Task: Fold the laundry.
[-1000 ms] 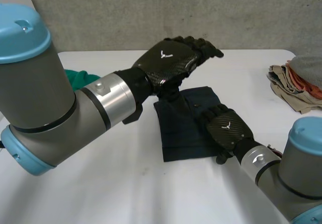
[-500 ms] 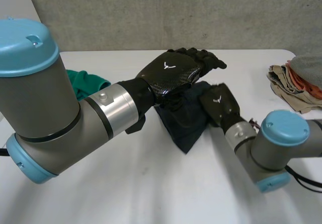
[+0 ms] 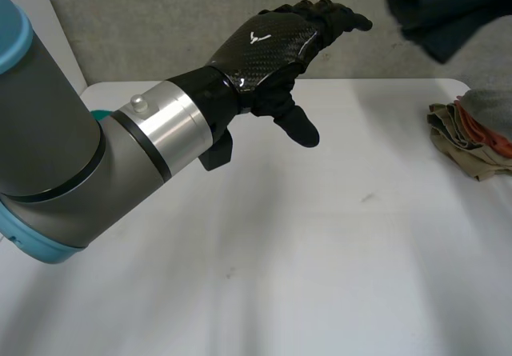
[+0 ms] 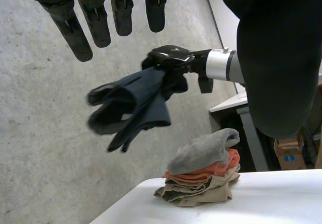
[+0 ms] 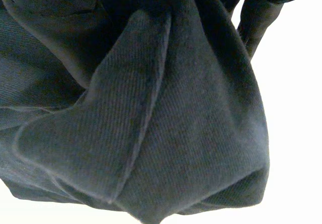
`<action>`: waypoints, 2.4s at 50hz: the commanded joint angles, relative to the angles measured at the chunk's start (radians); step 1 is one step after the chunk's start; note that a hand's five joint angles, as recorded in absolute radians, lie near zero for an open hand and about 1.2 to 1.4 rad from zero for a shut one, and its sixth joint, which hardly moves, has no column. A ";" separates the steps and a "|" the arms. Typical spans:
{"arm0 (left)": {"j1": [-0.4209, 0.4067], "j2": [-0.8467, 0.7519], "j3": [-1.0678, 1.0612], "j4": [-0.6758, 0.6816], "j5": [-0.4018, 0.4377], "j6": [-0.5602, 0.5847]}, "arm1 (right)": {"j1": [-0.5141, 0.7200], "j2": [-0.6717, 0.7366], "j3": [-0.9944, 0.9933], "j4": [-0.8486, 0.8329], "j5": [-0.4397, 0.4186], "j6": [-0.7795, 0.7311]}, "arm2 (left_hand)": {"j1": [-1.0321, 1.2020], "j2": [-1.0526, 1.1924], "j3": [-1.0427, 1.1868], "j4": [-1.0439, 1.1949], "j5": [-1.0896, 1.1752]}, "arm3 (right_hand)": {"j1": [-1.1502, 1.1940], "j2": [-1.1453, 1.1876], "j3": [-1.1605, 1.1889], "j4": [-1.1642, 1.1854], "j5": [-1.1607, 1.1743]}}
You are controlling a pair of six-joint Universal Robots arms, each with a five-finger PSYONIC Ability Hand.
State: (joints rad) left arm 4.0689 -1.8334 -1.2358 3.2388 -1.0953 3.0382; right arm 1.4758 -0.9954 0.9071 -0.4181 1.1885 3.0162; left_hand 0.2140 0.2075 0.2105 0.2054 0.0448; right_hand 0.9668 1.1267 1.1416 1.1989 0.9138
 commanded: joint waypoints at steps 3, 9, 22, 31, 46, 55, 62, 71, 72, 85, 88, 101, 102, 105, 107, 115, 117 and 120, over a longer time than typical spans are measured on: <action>-0.002 -0.023 -0.021 -0.001 0.002 0.004 | -0.265 0.256 -0.224 0.058 -0.213 0.006 | -0.039 -0.033 -0.036 -0.031 -0.045 | 0.430 0.270 0.255 0.197 0.308; -0.002 -0.059 -0.024 -0.001 0.000 0.004 | -0.367 0.438 -0.281 0.062 -0.374 0.006 | -0.039 -0.032 -0.035 -0.030 -0.044 | 0.430 0.270 0.255 0.197 0.308; -0.007 -0.079 -0.022 -0.001 0.000 0.004 | -0.399 0.540 -0.290 0.056 -0.460 -0.005 | -0.036 -0.029 -0.032 -0.027 -0.041 | -0.537 -0.697 -0.712 -0.769 -0.658; -0.019 -0.073 -0.025 -0.002 -0.001 0.001 | -0.407 0.350 -0.194 0.146 -0.300 0.070 | -0.036 -0.029 -0.032 -0.027 -0.041 | -0.792 -0.952 -0.967 -1.024 -0.914; -0.041 -0.053 -0.059 -0.005 -0.003 -0.002 | -0.621 0.052 -0.111 0.593 -0.015 -0.201 | -0.033 -0.026 -0.029 -0.024 -0.038 | -0.792 -0.952 -0.967 -1.024 -0.914; -0.027 0.029 0.022 0.016 -0.093 -0.058 | -0.516 0.005 -0.206 0.323 0.258 -0.378 | -0.039 -0.033 -0.036 -0.031 -0.045 | -0.792 -0.952 -0.967 -1.024 -0.914; 0.066 0.114 0.101 0.012 -0.356 -0.081 | -0.286 -0.253 0.033 0.069 0.162 -0.312 | -0.039 -0.033 -0.036 -0.031 -0.045 | -0.792 -0.952 -0.967 -1.024 -0.914; 0.441 0.142 0.013 -0.044 -0.445 0.244 | 0.113 -0.396 0.476 -0.171 -0.049 -0.315 | -0.039 -0.033 -0.036 -0.031 -0.045 | -0.792 -0.952 -0.967 -1.024 -0.914; 0.456 0.125 0.003 -0.044 -0.451 0.286 | 0.156 -0.399 0.534 -0.159 -0.059 -0.316 | -0.039 -0.033 -0.036 -0.031 -0.045 | -0.792 -0.952 -0.967 -1.024 -0.914; 0.574 -0.418 0.001 0.202 -0.425 0.669 | 0.345 -0.258 0.782 0.094 -0.052 -0.396 | -0.039 -0.033 -0.036 -0.031 -0.045 | -0.792 -0.952 -0.967 -1.024 -0.914; 0.582 -0.542 0.061 0.275 -0.365 0.673 | 0.345 -0.226 0.834 0.105 -0.046 -0.436 | -0.033 -0.026 -0.029 -0.024 -0.038 | -0.792 -0.952 -0.967 -1.024 -0.914; 0.588 -0.802 0.272 0.349 -0.294 0.669 | 0.311 -0.223 0.926 0.099 -0.043 -0.479 | 1.182 1.188 1.185 1.190 1.176 | -0.792 -0.952 -0.967 -1.024 -0.914; 0.579 -0.793 0.265 0.378 -0.304 0.668 | 0.305 -0.224 0.926 0.098 -0.043 -0.479 | 1.182 1.189 1.186 1.191 1.177 | -0.792 -0.952 -0.967 -1.024 -0.914; 0.558 -0.721 0.230 0.418 -0.319 0.654 | 0.290 -0.226 0.921 0.098 -0.043 -0.479 | 1.182 1.189 1.186 1.191 1.177 | -0.792 -0.952 -0.967 -1.024 -0.914; 0.524 -0.586 0.142 0.453 -0.340 0.627 | 0.288 -0.226 0.918 0.096 -0.043 -0.479 | 1.182 1.189 1.186 1.191 1.177 | -0.792 -0.952 -0.967 -1.024 -0.914; 0.340 -0.161 -0.119 0.498 -0.342 0.377 | 0.278 -0.232 0.920 0.096 -0.043 -0.477 | 1.182 1.189 1.186 1.191 1.177 | -0.792 -0.952 -0.967 -1.024 -0.914; 0.280 -0.055 -0.191 0.496 -0.337 0.314 | 0.276 -0.235 0.921 0.098 -0.043 -0.477 | 1.182 1.189 1.186 1.191 1.177 | -0.792 -0.952 -0.967 -1.024 -0.914; 0.219 0.049 -0.287 0.498 -0.336 0.269 | 0.267 -0.246 0.924 0.098 -0.043 -0.477 | 1.182 1.189 1.186 1.191 1.177 | -0.792 -0.952 -0.967 -1.024 -0.914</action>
State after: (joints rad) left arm 4.4129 -2.0081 -1.3535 3.7399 -1.4370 3.4302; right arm 1.7538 -1.2274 1.8273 -0.3217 1.1459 2.5387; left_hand 1.1353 1.1909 1.1828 1.1960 0.9548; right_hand 0.2267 0.2093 0.2164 0.2113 0.0422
